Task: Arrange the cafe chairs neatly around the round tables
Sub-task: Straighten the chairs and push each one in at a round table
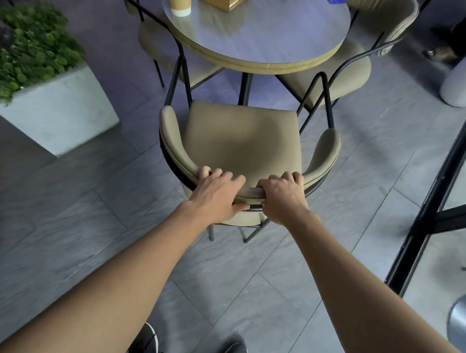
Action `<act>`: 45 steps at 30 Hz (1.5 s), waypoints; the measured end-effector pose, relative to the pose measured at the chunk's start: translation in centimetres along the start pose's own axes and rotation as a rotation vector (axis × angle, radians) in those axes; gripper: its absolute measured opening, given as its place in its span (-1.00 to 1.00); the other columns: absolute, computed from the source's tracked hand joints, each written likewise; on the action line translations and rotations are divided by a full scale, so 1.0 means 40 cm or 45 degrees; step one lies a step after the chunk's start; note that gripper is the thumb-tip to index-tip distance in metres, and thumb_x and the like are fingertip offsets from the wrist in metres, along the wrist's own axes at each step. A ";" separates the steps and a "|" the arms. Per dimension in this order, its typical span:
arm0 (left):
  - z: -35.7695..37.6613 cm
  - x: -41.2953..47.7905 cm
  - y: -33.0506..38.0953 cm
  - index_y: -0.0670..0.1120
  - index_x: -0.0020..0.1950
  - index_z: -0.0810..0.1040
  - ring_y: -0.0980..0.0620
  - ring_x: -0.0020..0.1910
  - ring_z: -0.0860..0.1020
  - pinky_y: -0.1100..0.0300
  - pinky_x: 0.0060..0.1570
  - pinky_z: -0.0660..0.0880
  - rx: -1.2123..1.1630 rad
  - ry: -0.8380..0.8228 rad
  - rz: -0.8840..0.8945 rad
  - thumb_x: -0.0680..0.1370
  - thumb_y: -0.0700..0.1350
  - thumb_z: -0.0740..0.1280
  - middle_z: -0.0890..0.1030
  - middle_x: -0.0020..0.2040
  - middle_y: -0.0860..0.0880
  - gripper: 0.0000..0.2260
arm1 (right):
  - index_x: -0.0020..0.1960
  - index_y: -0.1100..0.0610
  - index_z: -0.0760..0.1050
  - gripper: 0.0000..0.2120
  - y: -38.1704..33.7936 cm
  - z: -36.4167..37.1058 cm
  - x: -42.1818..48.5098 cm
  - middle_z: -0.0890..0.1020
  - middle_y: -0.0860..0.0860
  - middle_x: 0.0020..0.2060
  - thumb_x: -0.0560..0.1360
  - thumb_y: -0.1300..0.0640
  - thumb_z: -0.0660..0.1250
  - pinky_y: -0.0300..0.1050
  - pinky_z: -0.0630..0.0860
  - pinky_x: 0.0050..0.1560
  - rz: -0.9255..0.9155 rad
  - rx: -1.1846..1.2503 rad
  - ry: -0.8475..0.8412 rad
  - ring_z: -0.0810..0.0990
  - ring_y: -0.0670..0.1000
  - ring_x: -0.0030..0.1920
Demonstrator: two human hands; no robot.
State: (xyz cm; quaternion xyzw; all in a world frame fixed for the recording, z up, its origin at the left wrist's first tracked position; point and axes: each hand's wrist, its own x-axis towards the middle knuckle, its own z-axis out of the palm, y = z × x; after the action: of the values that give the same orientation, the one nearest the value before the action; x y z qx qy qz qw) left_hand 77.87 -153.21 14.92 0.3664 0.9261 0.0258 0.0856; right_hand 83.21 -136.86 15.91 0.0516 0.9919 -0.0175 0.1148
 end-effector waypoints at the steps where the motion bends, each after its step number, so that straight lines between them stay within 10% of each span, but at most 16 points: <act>1: 0.001 -0.001 0.002 0.00 0.14 0.40 -0.13 0.05 0.48 -0.08 0.10 0.25 -0.002 0.007 -0.001 0.53 0.29 0.25 0.54 0.02 -0.04 -0.60 | 0.08 -0.04 0.57 -0.74 0.000 0.002 -0.003 0.61 -0.05 -0.05 0.43 0.17 0.27 0.05 0.23 0.25 -0.007 0.001 0.012 0.45 0.12 0.05; 14: 0.002 -0.052 -0.022 -0.01 0.27 0.44 -0.16 0.15 0.48 -0.15 0.43 0.13 0.143 0.116 -0.024 0.56 0.21 0.26 0.54 0.07 -0.09 -0.60 | 0.26 0.04 0.47 -0.63 0.001 0.017 -0.050 0.58 0.04 0.11 0.56 -0.15 0.26 0.12 0.13 0.45 -0.087 0.022 0.126 0.48 0.14 0.21; 24: 0.012 -0.059 -0.006 0.00 0.26 0.41 -0.18 0.11 0.41 -0.06 0.28 0.17 0.049 -0.037 -0.091 0.59 0.24 0.21 0.45 0.09 -0.09 -0.62 | 0.16 0.01 0.50 -0.77 0.015 0.041 -0.087 0.57 0.01 -0.04 0.59 -0.09 0.27 0.05 0.22 0.30 -0.140 0.044 0.194 0.50 0.13 0.04; 38: -0.036 -0.066 0.006 0.07 0.44 0.27 -0.20 0.28 0.37 -0.13 0.36 0.15 -0.037 -0.218 -0.121 0.62 0.29 0.04 0.43 0.29 -0.13 -0.52 | 0.40 0.00 0.38 -0.54 -0.001 -0.028 -0.089 0.51 0.03 0.32 0.58 -0.19 0.23 0.11 0.16 0.45 -0.071 0.142 -0.090 0.40 0.15 0.34; 45: -0.315 -0.063 0.031 0.06 0.50 0.26 -0.18 0.30 0.37 -0.13 0.25 0.30 -0.106 0.124 -0.138 0.65 0.21 0.04 0.43 0.32 -0.12 -0.54 | 0.48 0.03 0.28 -0.43 -0.014 -0.279 -0.115 0.41 0.09 0.41 0.58 -0.23 0.18 0.19 0.25 0.40 0.062 0.189 0.139 0.32 0.18 0.41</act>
State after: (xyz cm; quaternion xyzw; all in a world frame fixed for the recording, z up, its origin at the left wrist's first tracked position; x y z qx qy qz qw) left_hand 78.29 -153.82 27.79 0.3102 0.9458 0.0774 0.0569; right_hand 85.08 -137.36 27.82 0.0849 0.9911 -0.0853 0.0570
